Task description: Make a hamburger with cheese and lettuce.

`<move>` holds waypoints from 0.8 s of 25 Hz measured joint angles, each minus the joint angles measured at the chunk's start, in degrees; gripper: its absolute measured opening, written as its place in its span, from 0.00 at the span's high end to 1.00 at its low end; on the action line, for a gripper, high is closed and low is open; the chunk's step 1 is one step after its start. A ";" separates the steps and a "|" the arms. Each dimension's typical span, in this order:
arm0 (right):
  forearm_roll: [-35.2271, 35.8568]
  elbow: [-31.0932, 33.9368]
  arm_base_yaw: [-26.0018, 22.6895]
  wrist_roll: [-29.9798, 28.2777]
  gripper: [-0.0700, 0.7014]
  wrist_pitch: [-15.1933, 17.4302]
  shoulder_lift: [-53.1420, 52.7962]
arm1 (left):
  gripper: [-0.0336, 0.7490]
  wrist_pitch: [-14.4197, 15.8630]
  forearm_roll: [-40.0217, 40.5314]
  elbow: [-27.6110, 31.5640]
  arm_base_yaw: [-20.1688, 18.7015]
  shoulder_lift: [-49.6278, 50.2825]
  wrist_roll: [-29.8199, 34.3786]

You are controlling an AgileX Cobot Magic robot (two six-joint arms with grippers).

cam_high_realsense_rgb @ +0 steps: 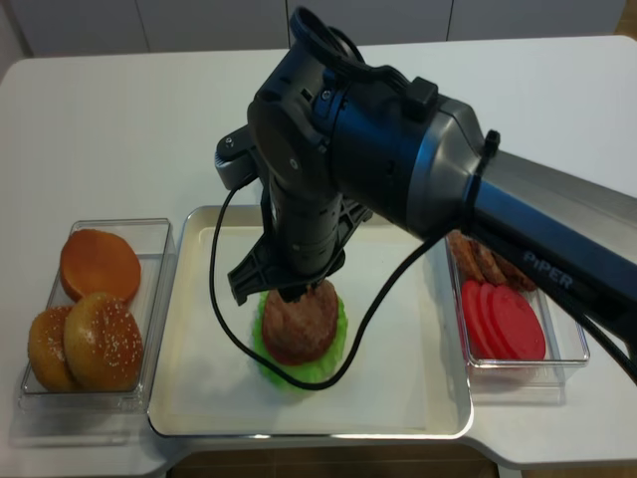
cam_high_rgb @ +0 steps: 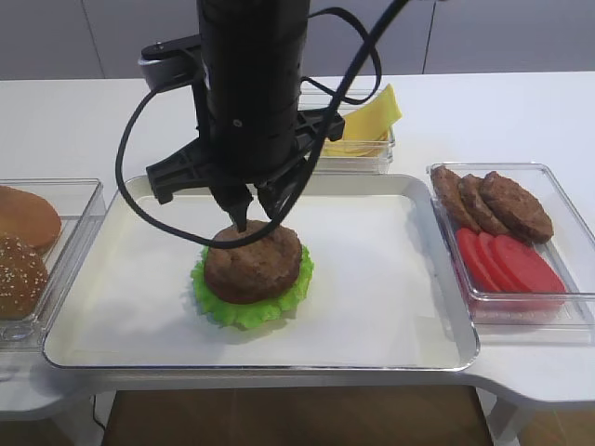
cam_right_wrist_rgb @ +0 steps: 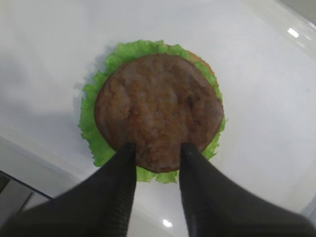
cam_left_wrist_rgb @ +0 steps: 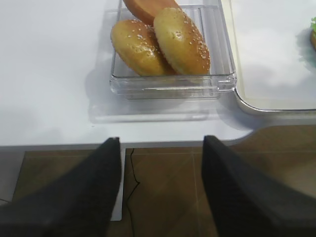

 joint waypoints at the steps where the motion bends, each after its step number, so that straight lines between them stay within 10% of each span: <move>1: -0.06 0.00 0.00 0.00 0.58 0.00 0.00 | 0.46 0.00 0.00 0.00 0.00 0.00 0.00; 12: 3.74 -0.04 0.00 0.00 0.50 0.00 -0.91 | 0.46 0.00 0.00 0.00 0.00 0.00 0.00; 20: 1.40 -0.04 -0.57 1.57 0.21 0.10 -5.87 | 0.46 0.00 0.00 0.00 0.00 0.00 0.00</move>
